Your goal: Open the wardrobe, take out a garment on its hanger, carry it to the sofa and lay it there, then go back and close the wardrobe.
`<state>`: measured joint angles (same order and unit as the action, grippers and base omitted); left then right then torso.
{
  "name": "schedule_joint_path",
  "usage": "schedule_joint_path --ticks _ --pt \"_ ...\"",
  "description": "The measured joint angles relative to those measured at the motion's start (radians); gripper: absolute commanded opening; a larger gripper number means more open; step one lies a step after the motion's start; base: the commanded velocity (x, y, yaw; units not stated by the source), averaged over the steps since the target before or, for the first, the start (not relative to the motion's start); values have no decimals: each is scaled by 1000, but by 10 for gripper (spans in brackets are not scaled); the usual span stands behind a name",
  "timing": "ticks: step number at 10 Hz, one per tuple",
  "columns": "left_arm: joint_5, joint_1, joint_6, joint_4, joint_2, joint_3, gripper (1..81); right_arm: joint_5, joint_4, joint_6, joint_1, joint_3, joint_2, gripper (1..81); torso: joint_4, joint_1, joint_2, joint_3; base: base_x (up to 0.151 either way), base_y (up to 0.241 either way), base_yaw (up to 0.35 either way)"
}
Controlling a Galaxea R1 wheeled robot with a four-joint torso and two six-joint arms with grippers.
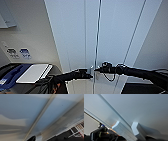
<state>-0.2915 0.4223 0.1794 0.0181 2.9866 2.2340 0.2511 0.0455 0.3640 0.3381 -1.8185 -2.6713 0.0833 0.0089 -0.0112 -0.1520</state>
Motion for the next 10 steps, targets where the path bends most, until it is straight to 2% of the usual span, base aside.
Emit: schedule_joint_path --ticks 5,10 --pt "19 -13 0 -43 80 42 811 8 11 -1 5 -21 -18 811 0 0 0 0 0 0 0" --pt "-7 -14 5 -140 134 104 811 -16 19 -4 25 -34 -25 811 0 0 0 0 0 0 0"
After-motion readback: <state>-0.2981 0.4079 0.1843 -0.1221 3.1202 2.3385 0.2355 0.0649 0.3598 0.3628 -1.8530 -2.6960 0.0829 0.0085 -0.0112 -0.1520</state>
